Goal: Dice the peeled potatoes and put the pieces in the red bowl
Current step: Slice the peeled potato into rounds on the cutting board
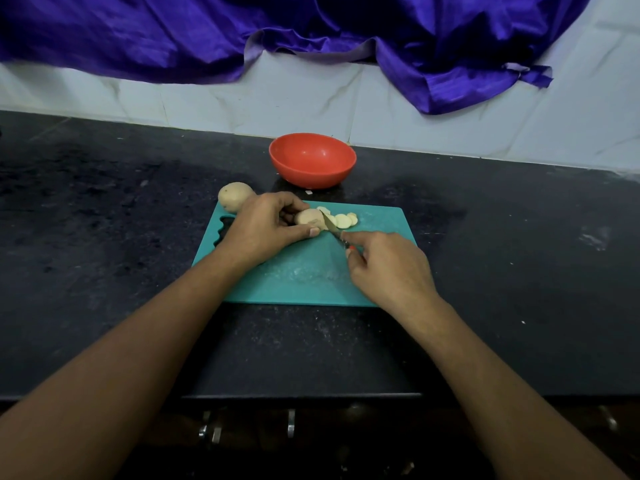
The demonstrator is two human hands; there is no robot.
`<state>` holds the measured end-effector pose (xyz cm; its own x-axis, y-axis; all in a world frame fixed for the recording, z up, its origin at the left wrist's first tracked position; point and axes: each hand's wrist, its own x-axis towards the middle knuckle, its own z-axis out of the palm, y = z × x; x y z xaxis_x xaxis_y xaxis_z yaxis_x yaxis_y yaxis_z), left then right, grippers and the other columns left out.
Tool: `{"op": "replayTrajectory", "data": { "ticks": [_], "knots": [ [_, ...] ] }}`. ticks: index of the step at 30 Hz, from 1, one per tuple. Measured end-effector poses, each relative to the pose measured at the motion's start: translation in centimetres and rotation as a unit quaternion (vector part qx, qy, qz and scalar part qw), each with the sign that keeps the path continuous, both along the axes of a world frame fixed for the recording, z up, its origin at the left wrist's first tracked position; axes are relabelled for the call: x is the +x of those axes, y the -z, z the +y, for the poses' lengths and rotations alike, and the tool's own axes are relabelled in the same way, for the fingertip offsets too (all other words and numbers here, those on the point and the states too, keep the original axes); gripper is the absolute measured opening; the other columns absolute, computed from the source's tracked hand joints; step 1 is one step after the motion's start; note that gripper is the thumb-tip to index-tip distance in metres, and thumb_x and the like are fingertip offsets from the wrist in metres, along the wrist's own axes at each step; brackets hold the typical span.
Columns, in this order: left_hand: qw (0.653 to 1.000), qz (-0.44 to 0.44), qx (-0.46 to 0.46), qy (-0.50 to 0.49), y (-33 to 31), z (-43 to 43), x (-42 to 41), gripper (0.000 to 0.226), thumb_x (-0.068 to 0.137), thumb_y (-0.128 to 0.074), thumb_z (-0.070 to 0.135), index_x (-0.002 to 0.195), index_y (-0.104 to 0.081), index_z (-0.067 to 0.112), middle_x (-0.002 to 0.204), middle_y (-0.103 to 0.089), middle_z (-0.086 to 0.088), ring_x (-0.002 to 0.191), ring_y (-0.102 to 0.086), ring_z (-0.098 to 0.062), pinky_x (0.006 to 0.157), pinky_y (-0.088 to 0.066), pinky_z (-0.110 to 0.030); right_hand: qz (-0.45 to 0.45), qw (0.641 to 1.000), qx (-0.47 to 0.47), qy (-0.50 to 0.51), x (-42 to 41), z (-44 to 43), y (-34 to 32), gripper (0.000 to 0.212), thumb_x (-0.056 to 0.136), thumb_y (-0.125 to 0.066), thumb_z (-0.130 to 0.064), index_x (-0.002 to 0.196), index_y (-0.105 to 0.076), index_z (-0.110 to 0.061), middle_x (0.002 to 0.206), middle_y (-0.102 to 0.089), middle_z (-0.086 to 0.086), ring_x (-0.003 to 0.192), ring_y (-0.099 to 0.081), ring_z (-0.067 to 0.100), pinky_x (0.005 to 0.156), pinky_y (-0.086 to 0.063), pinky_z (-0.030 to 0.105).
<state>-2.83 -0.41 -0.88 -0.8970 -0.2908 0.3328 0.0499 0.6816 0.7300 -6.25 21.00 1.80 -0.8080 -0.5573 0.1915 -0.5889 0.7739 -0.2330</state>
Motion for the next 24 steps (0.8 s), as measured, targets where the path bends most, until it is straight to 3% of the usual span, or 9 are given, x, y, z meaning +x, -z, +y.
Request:
{"op": "replayTrajectory", "data": {
  "ticks": [8, 13, 17, 22, 24],
  "knots": [
    [1.0, -0.005, 0.023, 0.002, 0.1, -0.2, 0.0, 0.037, 0.076, -0.09, 0.031, 0.108, -0.074, 0.024, 0.092, -0.072, 0.014, 0.085, -0.068, -0.002, 0.074, -0.053, -0.012, -0.023, 0.999, -0.034, -0.005, -0.5, 0.3, 0.0, 0.04, 0.101, -0.052, -0.033, 0.139, -0.06, -0.04, 0.056, -0.048, -0.009, 0.056, -0.049, 0.009, 0.055, -0.039, 0.029],
    [1.0, -0.001, 0.021, 0.005, -0.1, -0.1, 0.1, 0.035, 0.076, -0.09, 0.029, 0.106, -0.073, 0.025, 0.091, -0.072, 0.015, 0.083, -0.068, -0.001, 0.075, -0.055, -0.014, -0.023, 0.998, -0.058, -0.015, -0.4, -1.3, 0.1, 0.039, 0.101, -0.051, -0.036, 0.138, -0.06, -0.04, 0.062, -0.047, -0.009, 0.07, -0.053, 0.016, 0.062, -0.039, 0.031],
    [1.0, 0.001, 0.028, 0.011, 0.0, -0.2, 0.1, 0.035, 0.076, -0.091, 0.028, 0.106, -0.073, 0.025, 0.092, -0.073, 0.015, 0.084, -0.068, 0.003, 0.072, -0.053, -0.011, -0.03, 0.999, -0.028, -0.017, -0.7, -2.0, 0.0, 0.04, 0.101, -0.049, -0.035, 0.139, -0.059, -0.043, 0.09, -0.069, -0.003, 0.092, -0.064, 0.023, 0.067, -0.041, 0.032],
    [0.999, -0.002, 0.03, 0.012, 0.0, -0.2, 0.1, 0.035, 0.076, -0.09, 0.029, 0.106, -0.073, 0.026, 0.092, -0.073, 0.014, 0.084, -0.068, 0.004, 0.073, -0.053, -0.011, -0.017, 1.0, -0.005, -0.022, -0.7, -2.1, 0.0, 0.04, 0.102, -0.048, -0.036, 0.141, -0.056, -0.044, 0.09, -0.066, -0.004, 0.081, -0.057, 0.018, 0.066, -0.039, 0.032],
    [1.0, -0.003, 0.029, 0.01, 0.0, -0.2, 0.1, 0.035, 0.076, -0.09, 0.029, 0.107, -0.073, 0.024, 0.092, -0.073, 0.013, 0.084, -0.067, 0.004, 0.073, -0.053, -0.011, 0.004, 1.0, 0.013, -0.027, -0.6, -2.0, -0.1, 0.041, 0.103, -0.047, -0.036, 0.141, -0.056, -0.045, 0.098, -0.067, -0.003, 0.088, -0.06, 0.02, 0.066, -0.038, 0.032]
  ]
}}
